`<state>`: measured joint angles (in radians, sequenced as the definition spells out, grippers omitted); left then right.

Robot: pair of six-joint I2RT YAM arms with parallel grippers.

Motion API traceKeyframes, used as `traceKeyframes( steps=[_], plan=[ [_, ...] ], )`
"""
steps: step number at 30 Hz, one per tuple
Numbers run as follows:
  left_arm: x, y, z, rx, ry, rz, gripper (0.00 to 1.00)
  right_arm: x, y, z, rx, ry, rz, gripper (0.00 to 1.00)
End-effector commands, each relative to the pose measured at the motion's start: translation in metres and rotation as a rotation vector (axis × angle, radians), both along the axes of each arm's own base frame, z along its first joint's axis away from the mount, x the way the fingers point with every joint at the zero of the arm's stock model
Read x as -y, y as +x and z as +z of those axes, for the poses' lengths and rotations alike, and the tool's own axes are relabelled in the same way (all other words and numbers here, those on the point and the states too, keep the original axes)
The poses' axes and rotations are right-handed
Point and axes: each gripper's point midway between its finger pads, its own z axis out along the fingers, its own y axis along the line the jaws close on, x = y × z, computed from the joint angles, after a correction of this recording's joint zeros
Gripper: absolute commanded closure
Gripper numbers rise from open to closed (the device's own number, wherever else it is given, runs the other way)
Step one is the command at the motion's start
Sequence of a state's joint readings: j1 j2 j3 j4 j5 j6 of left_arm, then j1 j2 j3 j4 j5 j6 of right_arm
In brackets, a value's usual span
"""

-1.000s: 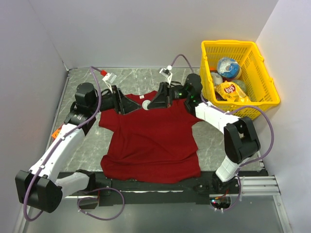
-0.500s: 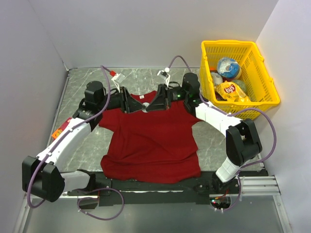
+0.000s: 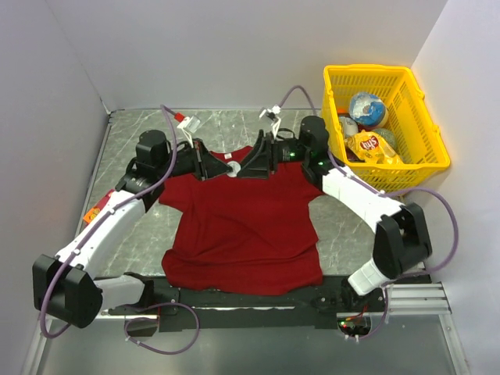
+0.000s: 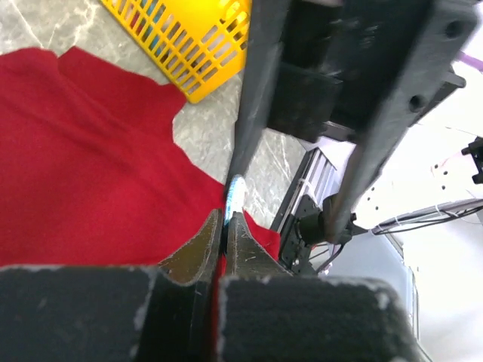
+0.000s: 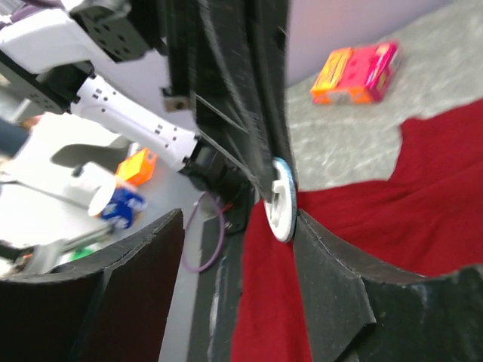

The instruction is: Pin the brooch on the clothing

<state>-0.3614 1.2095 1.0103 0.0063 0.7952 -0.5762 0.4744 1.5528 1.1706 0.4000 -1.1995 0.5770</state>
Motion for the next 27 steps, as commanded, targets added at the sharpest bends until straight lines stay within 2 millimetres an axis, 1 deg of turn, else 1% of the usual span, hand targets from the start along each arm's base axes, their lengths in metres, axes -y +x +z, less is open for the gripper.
traceKeyframes(
  steps=[1, 2, 5, 8, 10, 11, 12, 13, 14, 16, 17, 18, 20, 21, 22, 23, 24, 25, 26, 27],
  plan=[
    [-0.002, -0.007, 0.033, 0.105, -0.022, 0.007, 0.99, 0.006, -0.002, 0.037, 0.151, 0.048, -0.086, 0.37],
    [-0.003, -0.008, 0.034, 0.111, -0.023, 0.007, 0.99, 0.005, -0.001, 0.036, 0.146, 0.045, -0.092, 0.42],
    [-0.001, -0.012, 0.037, 0.118, -0.039, -0.007, 0.99, 0.003, 0.004, 0.033, 0.134, 0.033, -0.093, 0.51],
    [0.001, -0.015, 0.037, 0.112, -0.044, -0.024, 0.99, 0.001, 0.006, 0.027, 0.109, 0.027, -0.09, 0.51],
    [0.003, -0.016, 0.037, 0.111, -0.041, -0.033, 0.99, 0.001, 0.006, 0.026, 0.11, 0.034, -0.088, 0.55],
    [0.005, -0.017, 0.037, 0.108, -0.04, -0.04, 0.99, 0.0, 0.006, 0.026, 0.104, 0.037, -0.087, 0.63],
    [0.006, -0.018, 0.037, 0.111, -0.041, -0.045, 0.99, 0.0, 0.005, 0.026, 0.1, 0.037, -0.082, 0.67],
    [0.007, -0.019, 0.037, 0.111, -0.04, -0.048, 0.99, 0.0, 0.006, 0.027, 0.101, 0.04, -0.084, 0.74],
    [0.008, -0.021, 0.037, 0.114, -0.041, -0.054, 0.99, 0.0, 0.006, 0.028, 0.098, 0.042, -0.082, 0.82],
    [0.01, -0.024, 0.037, 0.117, -0.041, -0.068, 0.99, -0.001, 0.006, 0.027, 0.099, 0.043, -0.077, 0.88],
    [0.011, -0.025, 0.038, 0.12, -0.04, -0.073, 0.99, -0.001, 0.006, 0.026, 0.093, 0.042, -0.08, 0.97],
    [0.011, -0.026, 0.039, 0.124, -0.039, -0.074, 0.99, -0.001, 0.006, 0.027, 0.095, 0.044, -0.08, 1.0],
    [0.01, -0.027, 0.038, 0.126, -0.032, -0.076, 0.99, 0.0, 0.005, 0.027, 0.104, 0.045, -0.084, 1.0],
    [0.009, -0.024, 0.039, 0.142, -0.023, -0.058, 0.98, 0.0, 0.004, 0.027, 0.104, 0.044, -0.087, 1.0],
    [0.007, -0.024, 0.034, 0.122, -0.005, -0.043, 0.93, 0.002, 0.005, 0.028, 0.109, 0.044, -0.094, 1.0],
    [0.005, -0.023, 0.033, 0.127, 0.007, -0.03, 0.84, 0.002, 0.004, 0.027, 0.115, 0.04, -0.096, 1.0],
    [0.002, -0.019, 0.034, 0.146, 0.023, -0.001, 0.81, 0.003, 0.004, 0.027, 0.116, 0.037, -0.101, 1.0],
    [0.0, -0.019, 0.031, 0.142, 0.035, 0.006, 0.77, 0.003, 0.003, 0.028, 0.118, 0.038, -0.099, 1.0],
    [-0.001, -0.021, 0.033, 0.153, 0.033, 0.003, 0.73, 0.003, 0.002, 0.029, 0.124, 0.041, -0.098, 1.0],
    [-0.001, -0.022, 0.033, 0.155, 0.031, 0.0, 0.72, 0.004, 0.002, 0.03, 0.122, 0.042, -0.098, 1.0]
  ],
)
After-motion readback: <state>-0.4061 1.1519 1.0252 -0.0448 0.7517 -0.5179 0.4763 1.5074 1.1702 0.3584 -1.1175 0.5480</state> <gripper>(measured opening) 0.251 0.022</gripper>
